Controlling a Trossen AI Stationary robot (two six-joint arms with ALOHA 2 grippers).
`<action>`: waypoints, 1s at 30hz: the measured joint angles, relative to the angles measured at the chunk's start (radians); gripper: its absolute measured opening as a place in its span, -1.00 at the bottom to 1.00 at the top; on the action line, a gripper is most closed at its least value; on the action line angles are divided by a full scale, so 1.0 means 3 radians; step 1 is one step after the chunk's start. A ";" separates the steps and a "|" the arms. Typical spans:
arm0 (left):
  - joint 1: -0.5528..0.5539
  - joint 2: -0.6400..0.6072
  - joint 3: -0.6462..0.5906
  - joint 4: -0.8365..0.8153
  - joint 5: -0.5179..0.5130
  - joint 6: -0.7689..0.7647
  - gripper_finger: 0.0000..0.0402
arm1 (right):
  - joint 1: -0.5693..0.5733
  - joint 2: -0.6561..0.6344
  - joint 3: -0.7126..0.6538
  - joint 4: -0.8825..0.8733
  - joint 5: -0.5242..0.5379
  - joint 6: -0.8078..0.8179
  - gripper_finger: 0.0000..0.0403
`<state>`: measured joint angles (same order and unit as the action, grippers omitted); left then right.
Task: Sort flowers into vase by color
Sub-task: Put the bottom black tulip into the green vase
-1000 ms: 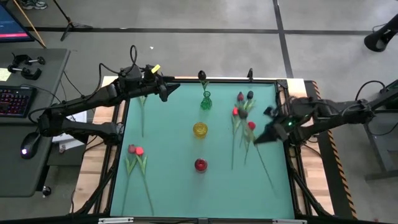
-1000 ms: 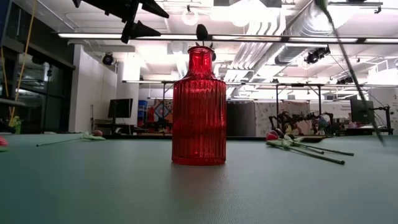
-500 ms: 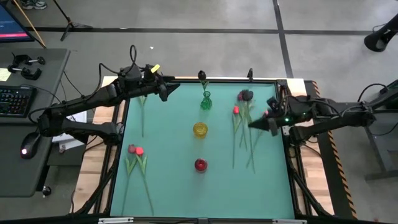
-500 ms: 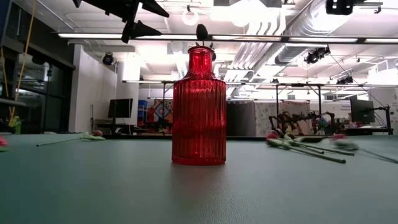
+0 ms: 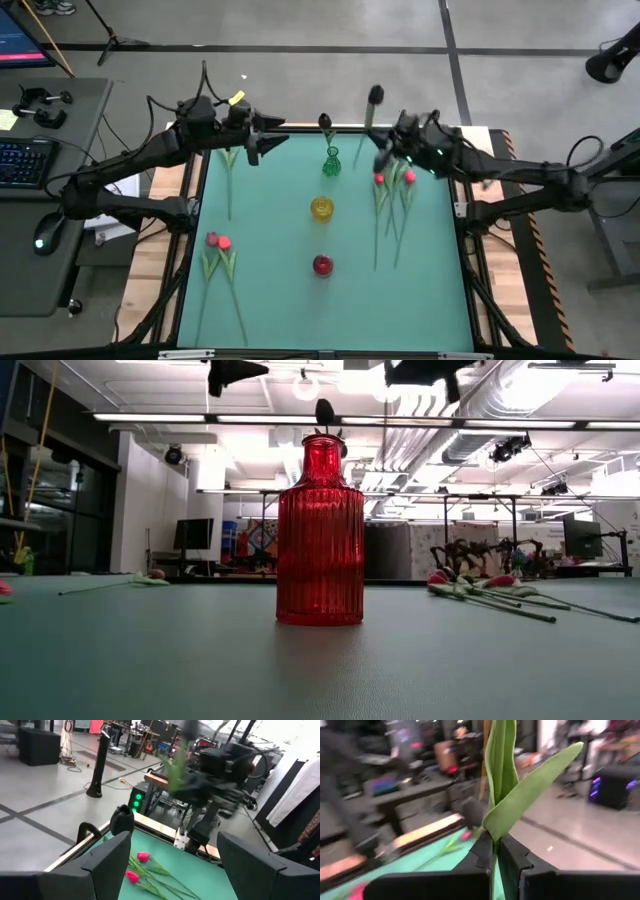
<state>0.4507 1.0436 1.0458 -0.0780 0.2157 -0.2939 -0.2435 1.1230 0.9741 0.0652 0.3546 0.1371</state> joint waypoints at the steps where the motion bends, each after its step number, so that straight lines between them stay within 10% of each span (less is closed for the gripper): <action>1: 0.0000 -0.0015 0.0000 -0.0009 0.0003 0.0001 0.42 | -0.0120 0.0085 0.0000 0.0133 -0.0071 -0.0051 -1.00; 11: -0.0004 -0.0325 0.0002 -0.0049 0.0159 0.0002 0.42 | -0.0774 0.0683 -0.0003 0.1030 -0.1053 0.0043 -1.00; 30: -0.0001 -0.0502 0.0003 -0.0052 -0.0061 0.0210 0.42 | -0.0773 0.0993 -0.0003 0.1015 -0.1115 -0.0023 -1.00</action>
<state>0.4503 0.8928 1.0466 -0.0937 0.1974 -0.2310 -0.4755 1.4208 0.9733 0.3696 0.0200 0.1303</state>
